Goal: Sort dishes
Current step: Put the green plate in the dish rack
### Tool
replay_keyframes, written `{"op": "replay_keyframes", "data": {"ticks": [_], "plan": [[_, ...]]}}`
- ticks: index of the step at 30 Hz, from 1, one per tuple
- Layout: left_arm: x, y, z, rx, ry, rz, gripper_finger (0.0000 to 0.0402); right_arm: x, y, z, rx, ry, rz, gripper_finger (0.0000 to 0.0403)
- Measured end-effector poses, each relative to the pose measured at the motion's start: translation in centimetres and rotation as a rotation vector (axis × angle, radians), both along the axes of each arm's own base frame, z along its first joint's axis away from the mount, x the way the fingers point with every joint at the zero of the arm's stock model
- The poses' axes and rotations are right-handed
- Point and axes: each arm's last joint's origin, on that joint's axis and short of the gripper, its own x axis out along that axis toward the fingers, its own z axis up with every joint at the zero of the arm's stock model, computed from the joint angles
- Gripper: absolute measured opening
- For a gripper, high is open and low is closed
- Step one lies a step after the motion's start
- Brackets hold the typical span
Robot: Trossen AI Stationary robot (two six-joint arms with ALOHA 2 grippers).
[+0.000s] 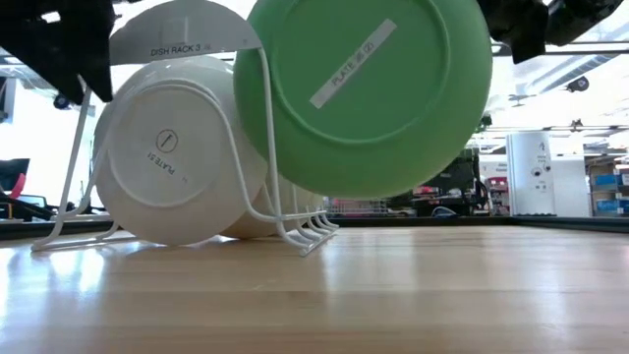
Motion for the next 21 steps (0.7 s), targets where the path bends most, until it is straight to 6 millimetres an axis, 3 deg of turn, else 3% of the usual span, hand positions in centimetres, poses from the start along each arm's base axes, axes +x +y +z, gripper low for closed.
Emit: {"op": "replay_keyframes", "data": {"ticks": [10, 17, 21], "plan": [[0.2, -0.2, 0.2, -0.002, -0.026, -0.013, 0.0153, 0.2, -0.1, -0.2, -0.013, 0.095, -0.022, 0.0000], [0.4, -0.9, 4.0, -0.007, -0.077, -0.037, 0.0153, 0.2, -0.3, -0.3, -0.009, 0.113, -0.033, 0.0000], [0.5, -1.1, 4.6, -0.028, -0.066, -0.056, 0.0153, 0.2, -0.3, -0.3, -0.013, 0.110, -0.035, 0.0000]]}}
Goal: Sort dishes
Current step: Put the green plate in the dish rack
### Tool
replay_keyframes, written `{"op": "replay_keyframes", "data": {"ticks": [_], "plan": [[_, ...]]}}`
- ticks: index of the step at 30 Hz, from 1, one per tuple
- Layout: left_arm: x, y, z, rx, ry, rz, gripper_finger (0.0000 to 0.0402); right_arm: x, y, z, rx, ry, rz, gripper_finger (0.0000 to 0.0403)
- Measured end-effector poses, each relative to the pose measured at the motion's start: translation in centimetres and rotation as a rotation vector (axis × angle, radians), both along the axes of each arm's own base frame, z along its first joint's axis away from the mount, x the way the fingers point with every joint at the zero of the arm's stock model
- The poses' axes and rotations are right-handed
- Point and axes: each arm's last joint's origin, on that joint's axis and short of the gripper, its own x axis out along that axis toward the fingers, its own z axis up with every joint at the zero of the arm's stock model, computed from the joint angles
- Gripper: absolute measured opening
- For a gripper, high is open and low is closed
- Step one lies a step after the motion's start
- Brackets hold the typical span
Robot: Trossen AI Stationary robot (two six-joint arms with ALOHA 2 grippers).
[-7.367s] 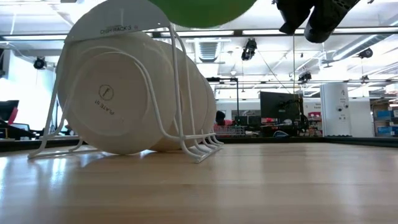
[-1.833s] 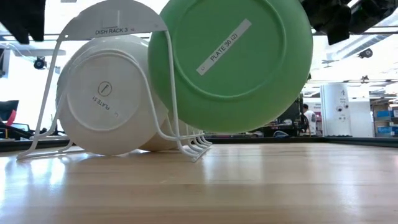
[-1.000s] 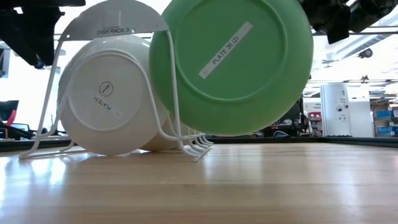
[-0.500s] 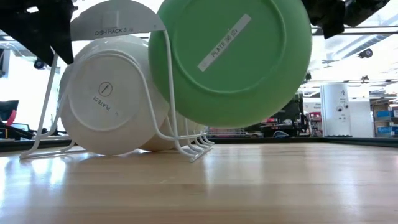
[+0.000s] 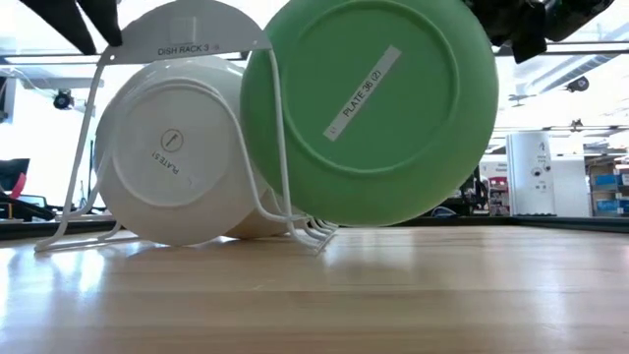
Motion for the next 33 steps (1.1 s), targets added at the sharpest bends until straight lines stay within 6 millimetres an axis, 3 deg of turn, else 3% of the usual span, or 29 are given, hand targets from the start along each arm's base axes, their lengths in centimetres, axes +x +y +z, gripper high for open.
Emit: {"op": "replay_keyframes", "data": {"ticks": [11, 23, 25, 29, 33], "plan": [[-0.5, -1.5, 1.9, -0.071, -0.063, -0.029, 0.0153, 0.0, 0.0, -0.1, -0.005, 0.002, 0.000, 0.0000], [-1.0, -1.9, -1.0, -0.132, 0.144, -0.002, 0.0149, 0.0, 0.0, -0.1, -0.009, 0.000, 0.001, 0.0000], [-1.3, -2.1, -1.5, -0.183, 0.202, 0.011, 0.0123, 0.0, 0.0, -0.1, -0.009, 0.000, 0.001, 0.0000], [-1.7, -2.0, -2.2, -0.150, 0.212, 0.022, 0.0020, 0.0, 0.0, -0.1, -0.010, 0.000, 0.001, 0.0000], [-1.8, -1.2, -3.5, 0.012, 0.142, 0.008, 0.0004, 0.0, 0.0, -0.1, -0.010, -0.001, 0.001, 0.0000]]}}
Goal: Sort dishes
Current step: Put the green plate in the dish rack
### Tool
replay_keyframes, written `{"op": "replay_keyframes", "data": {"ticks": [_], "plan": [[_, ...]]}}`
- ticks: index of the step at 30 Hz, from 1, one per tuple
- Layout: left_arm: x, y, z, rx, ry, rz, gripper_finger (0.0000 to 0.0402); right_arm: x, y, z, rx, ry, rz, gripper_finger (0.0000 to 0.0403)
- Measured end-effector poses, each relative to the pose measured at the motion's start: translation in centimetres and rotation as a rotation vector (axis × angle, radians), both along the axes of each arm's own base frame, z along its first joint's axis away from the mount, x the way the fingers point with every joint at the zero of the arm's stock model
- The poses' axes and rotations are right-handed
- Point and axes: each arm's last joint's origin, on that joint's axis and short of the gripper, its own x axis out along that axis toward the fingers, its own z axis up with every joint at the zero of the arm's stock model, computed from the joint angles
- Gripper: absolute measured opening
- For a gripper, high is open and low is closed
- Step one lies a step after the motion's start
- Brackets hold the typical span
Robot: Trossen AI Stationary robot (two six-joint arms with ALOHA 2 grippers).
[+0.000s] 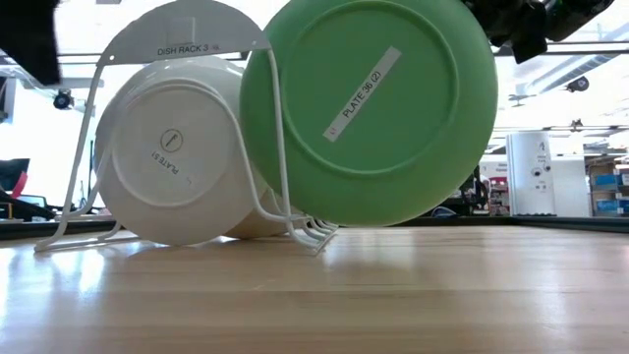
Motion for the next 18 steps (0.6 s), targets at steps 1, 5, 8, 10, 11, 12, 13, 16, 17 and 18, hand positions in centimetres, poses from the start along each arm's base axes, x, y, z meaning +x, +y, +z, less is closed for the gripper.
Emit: {"op": "replay_keyframes", "data": {"ticks": [1, 5, 8, 10, 11, 12, 13, 16, 17, 18], "plan": [[-0.1, 0.2, -0.5, 0.029, -0.019, 0.019, 0.0002, 0.0, 0.0, 0.0, 0.000, 0.000, 0.000, 0.0000], [-0.9, 0.7, -2.3, 0.097, -0.071, 0.099, 0.0000, 0.0, 0.0, 0.0, -0.001, -0.001, 0.001, 0.0000], [-1.1, 0.8, -3.2, 0.125, -0.116, 0.107, 0.0000, 0.0, 0.0, 0.0, -0.002, 0.000, 0.003, 0.0000], [-1.0, 0.8, -3.5, 0.131, -0.153, 0.096, 0.0000, 0.0, 0.0, 0.0, -0.003, 0.000, 0.005, 0.0000], [-1.0, 0.8, -3.5, 0.146, -0.174, 0.084, 0.0000, 0.0, 0.0, 0.0, -0.005, -0.001, 0.005, 0.0000], [-0.9, 0.8, -3.6, 0.160, -0.195, 0.072, 0.0000, 0.0, 0.0, 0.0, -0.006, -0.002, 0.006, 0.0000], [-0.9, 0.9, -3.8, 0.172, -0.206, 0.061, 0.0000, 0.0, 0.0, 0.0, -0.006, -0.002, 0.007, 0.0000], [-1.0, 1.1, -4.2, 0.197, -0.216, 0.047, 0.0000, -0.1, 0.1, 0.1, 0.004, -0.022, 0.053, 0.0000], [-1.1, 1.1, -4.3, 0.197, -0.217, 0.047, 0.0000, -0.1, 0.1, 0.3, 0.017, -0.034, 0.072, 0.0000], [-1.1, 1.1, -4.5, 0.199, -0.220, 0.046, 0.0000, 0.0, 0.1, 0.5, 0.025, -0.045, 0.076, 0.0000]]}}
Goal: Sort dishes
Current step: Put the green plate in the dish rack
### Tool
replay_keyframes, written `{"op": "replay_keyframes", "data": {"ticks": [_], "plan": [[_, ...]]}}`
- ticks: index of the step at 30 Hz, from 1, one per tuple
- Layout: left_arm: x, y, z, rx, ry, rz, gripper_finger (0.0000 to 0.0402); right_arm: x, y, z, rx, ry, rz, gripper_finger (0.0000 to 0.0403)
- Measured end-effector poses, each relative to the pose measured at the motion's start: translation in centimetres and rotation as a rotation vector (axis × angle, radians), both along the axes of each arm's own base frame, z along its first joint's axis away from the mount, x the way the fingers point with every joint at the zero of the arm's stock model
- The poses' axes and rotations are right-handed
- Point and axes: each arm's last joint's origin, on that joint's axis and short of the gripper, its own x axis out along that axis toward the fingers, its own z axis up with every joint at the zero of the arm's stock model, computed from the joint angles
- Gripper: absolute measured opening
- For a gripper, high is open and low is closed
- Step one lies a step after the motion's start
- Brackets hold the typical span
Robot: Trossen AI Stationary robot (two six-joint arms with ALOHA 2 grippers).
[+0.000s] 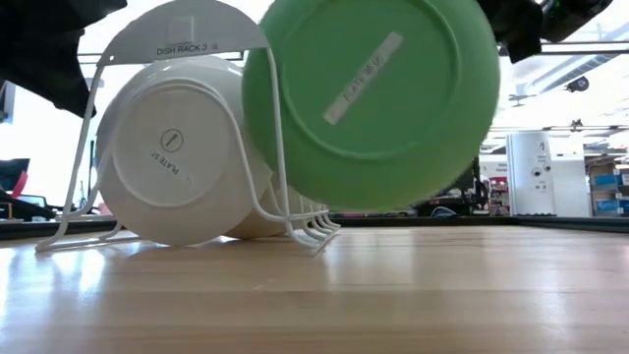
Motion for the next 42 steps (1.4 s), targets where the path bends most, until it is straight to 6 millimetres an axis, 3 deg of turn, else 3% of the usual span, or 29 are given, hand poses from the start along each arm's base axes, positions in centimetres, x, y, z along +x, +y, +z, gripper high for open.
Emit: {"op": "replay_keyframes", "data": {"ticks": [19, 42], "plan": [[1.0, -0.9, -1.2, -0.018, -0.073, -0.010, 0.0000, 0.8, -0.4, 1.2, 0.081, 0.052, -0.133, 0.0000], [1.1, -1.0, -1.3, -0.035, -0.078, -0.008, 0.0000, 0.8, -0.5, 0.7, -0.077, -0.016, -0.147, 0.0002]]}}
